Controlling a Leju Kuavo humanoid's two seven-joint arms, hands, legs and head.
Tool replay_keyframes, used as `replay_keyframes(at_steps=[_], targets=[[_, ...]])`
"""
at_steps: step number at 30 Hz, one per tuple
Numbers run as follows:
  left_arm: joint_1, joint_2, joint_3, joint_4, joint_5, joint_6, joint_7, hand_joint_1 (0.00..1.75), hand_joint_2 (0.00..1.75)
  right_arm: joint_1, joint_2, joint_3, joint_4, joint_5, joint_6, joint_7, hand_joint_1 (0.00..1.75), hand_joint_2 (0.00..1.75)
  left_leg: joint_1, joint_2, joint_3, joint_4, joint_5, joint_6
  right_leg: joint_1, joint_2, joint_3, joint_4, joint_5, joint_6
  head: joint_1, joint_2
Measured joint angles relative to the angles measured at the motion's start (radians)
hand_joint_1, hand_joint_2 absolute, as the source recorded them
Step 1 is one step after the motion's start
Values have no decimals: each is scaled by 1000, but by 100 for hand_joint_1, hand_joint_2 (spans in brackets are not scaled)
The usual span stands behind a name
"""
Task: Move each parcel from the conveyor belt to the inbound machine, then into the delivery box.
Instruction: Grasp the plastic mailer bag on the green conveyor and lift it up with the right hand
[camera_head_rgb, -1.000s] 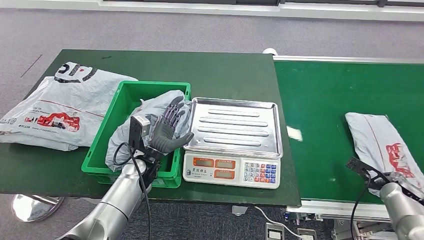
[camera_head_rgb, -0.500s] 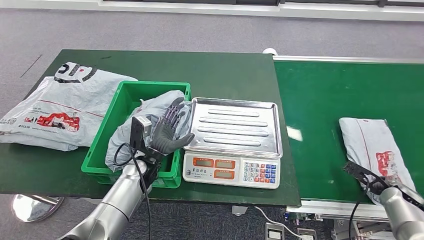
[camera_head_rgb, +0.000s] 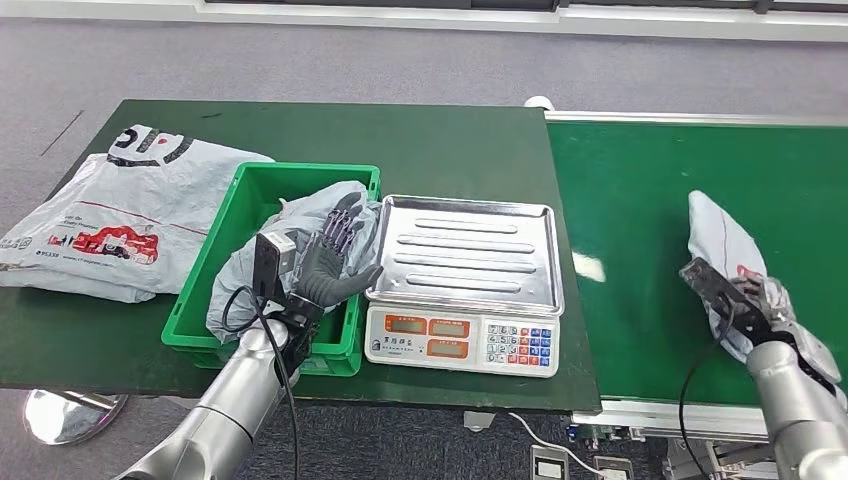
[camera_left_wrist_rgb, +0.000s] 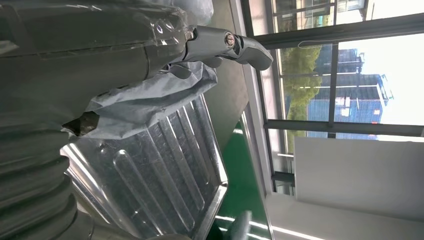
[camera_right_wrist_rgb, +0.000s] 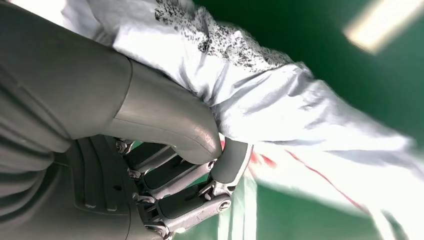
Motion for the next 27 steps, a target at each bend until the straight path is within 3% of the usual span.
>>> replay_keyframes(at_steps=[6,11,14,21,24,27], targets=[[16,6,0,-21,-4,-3,0,0,175,115,45,-32,-335,-200,-222,-191,175,175,1,-5,-1,0,0,0,1,-4,0,0,-2,-1,0,0],[14,1,0,-21,-2,-12,-2,0,175,208,80,-65,-568,-265,-373,-341,175,175,0,-3,-1,0,-1,-1,0,-2,0,-1,-2,0,0,0],[14,-4,0,-21,0,-17,-3,0,175,246,101,-72,-683,-280,-427,-382,175,175,0,-3,-1,0,-2,-1,0,-2,0,-1,-2,0,0,0],[15,-9,0,-29,6,-6,-3,0,175,281,125,-74,-803,-278,-408,-399,175,175,0,-2,-1,0,-1,-1,0,-1,0,0,-2,0,0,0],[29,-9,0,-73,11,48,-3,0,175,274,131,-35,-826,-188,-285,-357,175,175,1,0,-1,0,-2,-1,1,0,0,0,-2,-1,0,0],[40,-11,4,-123,13,83,-3,0,175,232,132,69,-801,-65,-112,-283,175,175,1,2,-1,-1,-1,-1,1,2,0,0,-2,-1,0,0]])
